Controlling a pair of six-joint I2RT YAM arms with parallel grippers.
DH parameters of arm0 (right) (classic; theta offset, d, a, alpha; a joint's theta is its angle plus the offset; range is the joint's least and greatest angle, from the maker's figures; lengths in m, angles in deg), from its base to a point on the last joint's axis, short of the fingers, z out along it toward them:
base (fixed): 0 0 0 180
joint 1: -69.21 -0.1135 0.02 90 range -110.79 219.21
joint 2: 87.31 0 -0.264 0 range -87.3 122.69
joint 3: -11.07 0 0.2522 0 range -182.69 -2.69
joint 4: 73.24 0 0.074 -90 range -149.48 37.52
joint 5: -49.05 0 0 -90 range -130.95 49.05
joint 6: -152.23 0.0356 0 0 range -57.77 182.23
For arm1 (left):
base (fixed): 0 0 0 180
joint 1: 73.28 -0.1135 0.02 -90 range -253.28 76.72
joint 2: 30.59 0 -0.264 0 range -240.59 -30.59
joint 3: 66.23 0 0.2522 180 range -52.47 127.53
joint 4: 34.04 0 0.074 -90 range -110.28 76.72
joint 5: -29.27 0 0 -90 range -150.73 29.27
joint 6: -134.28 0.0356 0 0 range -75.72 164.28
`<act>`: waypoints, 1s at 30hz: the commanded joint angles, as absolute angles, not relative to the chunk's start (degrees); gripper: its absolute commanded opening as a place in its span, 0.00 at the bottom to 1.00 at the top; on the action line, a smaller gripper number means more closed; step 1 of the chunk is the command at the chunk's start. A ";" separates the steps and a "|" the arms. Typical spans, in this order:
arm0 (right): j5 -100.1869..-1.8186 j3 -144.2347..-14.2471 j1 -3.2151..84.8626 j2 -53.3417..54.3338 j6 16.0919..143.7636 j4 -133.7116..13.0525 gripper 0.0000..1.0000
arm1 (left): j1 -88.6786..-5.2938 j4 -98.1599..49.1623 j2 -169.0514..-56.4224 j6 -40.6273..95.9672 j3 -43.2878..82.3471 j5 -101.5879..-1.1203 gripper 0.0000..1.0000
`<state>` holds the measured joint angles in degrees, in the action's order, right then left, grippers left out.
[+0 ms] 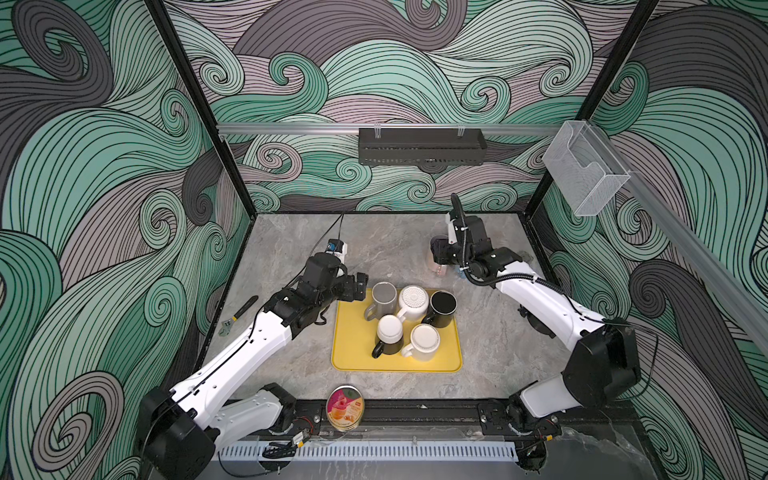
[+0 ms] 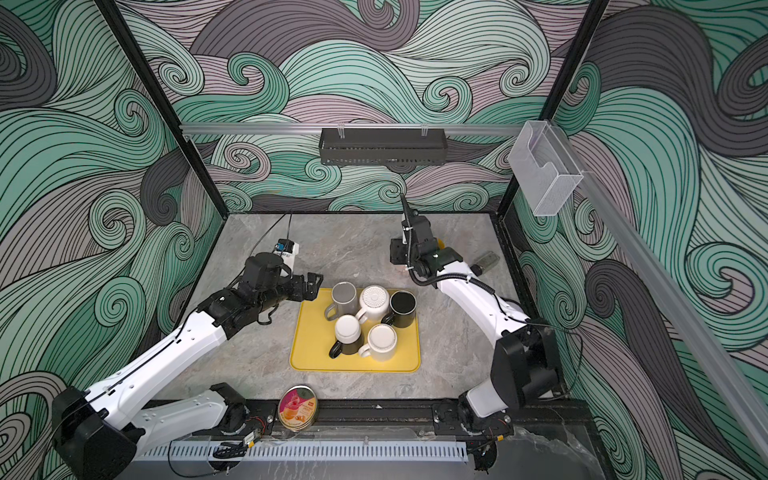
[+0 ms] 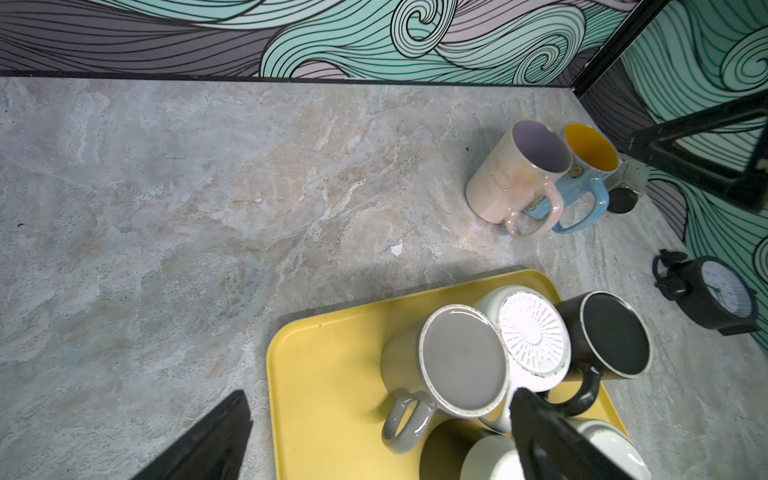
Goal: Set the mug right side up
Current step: 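Withdraw the right gripper upward and move it over the tray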
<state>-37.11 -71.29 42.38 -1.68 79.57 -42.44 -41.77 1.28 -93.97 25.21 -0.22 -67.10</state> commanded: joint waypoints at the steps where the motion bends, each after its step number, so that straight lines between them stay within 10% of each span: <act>1: -39.04 -67.05 41.03 -3.77 77.22 -48.90 0.60 | -42.17 2.92 -95.43 25.79 1.58 -68.11 0.98; 30: -41.02 -66.03 31.17 -2.90 70.49 -50.85 0.72 | -42.25 3.30 -97.52 29.37 0.09 -70.22 0.93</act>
